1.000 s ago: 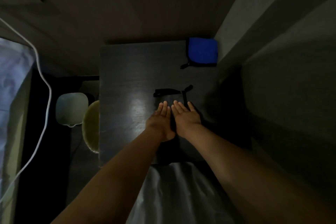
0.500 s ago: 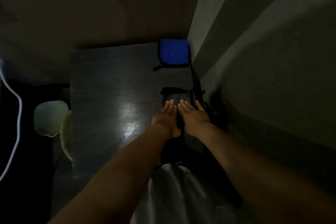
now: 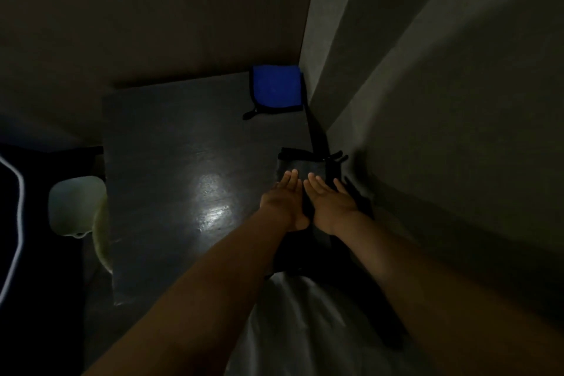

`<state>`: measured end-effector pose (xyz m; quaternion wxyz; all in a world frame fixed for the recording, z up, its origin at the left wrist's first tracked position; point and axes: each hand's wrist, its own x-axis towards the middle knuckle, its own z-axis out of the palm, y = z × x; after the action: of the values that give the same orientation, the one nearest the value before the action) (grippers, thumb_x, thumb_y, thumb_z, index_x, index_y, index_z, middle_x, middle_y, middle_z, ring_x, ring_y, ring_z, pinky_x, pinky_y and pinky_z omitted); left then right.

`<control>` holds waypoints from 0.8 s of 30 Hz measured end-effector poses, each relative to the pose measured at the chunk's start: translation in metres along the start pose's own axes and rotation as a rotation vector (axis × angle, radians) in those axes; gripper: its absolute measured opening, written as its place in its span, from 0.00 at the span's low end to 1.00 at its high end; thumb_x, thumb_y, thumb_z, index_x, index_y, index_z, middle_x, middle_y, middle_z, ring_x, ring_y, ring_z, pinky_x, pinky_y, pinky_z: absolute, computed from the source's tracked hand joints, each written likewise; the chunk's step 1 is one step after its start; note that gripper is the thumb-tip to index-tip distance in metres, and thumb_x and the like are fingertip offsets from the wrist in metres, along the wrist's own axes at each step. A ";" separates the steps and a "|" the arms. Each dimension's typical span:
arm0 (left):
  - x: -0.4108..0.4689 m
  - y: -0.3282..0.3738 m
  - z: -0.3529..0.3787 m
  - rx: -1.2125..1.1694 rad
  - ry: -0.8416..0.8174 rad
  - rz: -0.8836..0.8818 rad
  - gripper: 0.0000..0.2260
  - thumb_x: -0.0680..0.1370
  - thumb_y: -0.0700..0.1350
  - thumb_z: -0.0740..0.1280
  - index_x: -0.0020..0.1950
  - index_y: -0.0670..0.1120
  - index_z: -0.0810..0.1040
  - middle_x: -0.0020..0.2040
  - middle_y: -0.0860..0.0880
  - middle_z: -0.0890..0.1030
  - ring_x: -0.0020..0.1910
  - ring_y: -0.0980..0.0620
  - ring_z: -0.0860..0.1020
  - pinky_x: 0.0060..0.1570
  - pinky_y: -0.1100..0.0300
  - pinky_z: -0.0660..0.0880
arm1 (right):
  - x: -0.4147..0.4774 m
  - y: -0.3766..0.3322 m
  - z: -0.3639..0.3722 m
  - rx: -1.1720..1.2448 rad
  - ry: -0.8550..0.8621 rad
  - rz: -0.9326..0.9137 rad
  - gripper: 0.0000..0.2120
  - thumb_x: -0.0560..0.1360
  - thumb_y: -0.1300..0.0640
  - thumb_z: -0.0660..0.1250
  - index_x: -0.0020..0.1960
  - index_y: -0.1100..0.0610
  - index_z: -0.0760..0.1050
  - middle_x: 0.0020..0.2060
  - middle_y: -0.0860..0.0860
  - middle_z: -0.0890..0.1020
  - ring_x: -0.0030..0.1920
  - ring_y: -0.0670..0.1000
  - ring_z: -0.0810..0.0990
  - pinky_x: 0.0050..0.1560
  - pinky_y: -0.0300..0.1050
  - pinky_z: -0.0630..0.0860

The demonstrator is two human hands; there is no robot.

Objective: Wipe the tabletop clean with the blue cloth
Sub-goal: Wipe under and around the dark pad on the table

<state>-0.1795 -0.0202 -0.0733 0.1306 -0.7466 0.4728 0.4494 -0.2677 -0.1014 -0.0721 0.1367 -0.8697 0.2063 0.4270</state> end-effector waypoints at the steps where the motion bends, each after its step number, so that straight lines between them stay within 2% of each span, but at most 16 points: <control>1: -0.002 0.002 0.003 0.006 -0.015 0.003 0.41 0.77 0.56 0.61 0.78 0.42 0.39 0.78 0.43 0.37 0.77 0.47 0.38 0.76 0.52 0.44 | -0.003 -0.001 0.005 0.011 -0.009 0.001 0.32 0.81 0.53 0.51 0.79 0.54 0.38 0.78 0.49 0.38 0.78 0.46 0.39 0.77 0.51 0.38; 4: -0.015 0.012 0.015 0.048 -0.046 -0.013 0.41 0.77 0.56 0.61 0.78 0.42 0.38 0.78 0.43 0.36 0.77 0.48 0.37 0.75 0.51 0.46 | -0.013 -0.001 0.018 0.017 -0.020 -0.008 0.33 0.81 0.53 0.52 0.79 0.53 0.38 0.78 0.48 0.38 0.77 0.46 0.38 0.76 0.50 0.37; 7: -0.020 0.020 0.028 0.101 -0.034 -0.040 0.41 0.78 0.56 0.60 0.77 0.38 0.38 0.77 0.40 0.36 0.77 0.44 0.36 0.76 0.49 0.45 | -0.015 -0.001 0.021 0.029 -0.004 -0.027 0.33 0.80 0.53 0.53 0.79 0.53 0.39 0.78 0.49 0.39 0.78 0.46 0.39 0.76 0.50 0.37; 11: -0.024 0.018 0.038 0.104 -0.012 -0.087 0.37 0.80 0.55 0.55 0.76 0.37 0.37 0.77 0.37 0.35 0.76 0.41 0.36 0.76 0.49 0.43 | -0.017 -0.012 0.022 0.028 0.000 -0.042 0.34 0.80 0.54 0.53 0.79 0.55 0.39 0.78 0.50 0.39 0.78 0.47 0.39 0.77 0.49 0.37; 16: -0.038 -0.005 0.044 0.067 -0.009 -0.140 0.33 0.82 0.49 0.54 0.76 0.38 0.37 0.77 0.38 0.35 0.76 0.41 0.36 0.75 0.49 0.46 | -0.013 -0.052 0.025 0.016 0.009 -0.039 0.31 0.81 0.51 0.49 0.79 0.55 0.39 0.78 0.50 0.39 0.78 0.47 0.39 0.77 0.50 0.38; 24: -0.057 -0.056 0.062 0.108 -0.010 -0.183 0.35 0.81 0.51 0.56 0.77 0.38 0.37 0.77 0.38 0.35 0.76 0.40 0.36 0.75 0.50 0.42 | -0.005 -0.116 0.023 0.045 -0.027 -0.050 0.31 0.82 0.48 0.48 0.79 0.55 0.38 0.78 0.51 0.39 0.78 0.48 0.38 0.76 0.51 0.37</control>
<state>-0.1758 0.0814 -0.0755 0.2135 -0.7762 0.4256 0.4132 -0.2313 0.0109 -0.0751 0.1696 -0.8655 0.1922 0.4304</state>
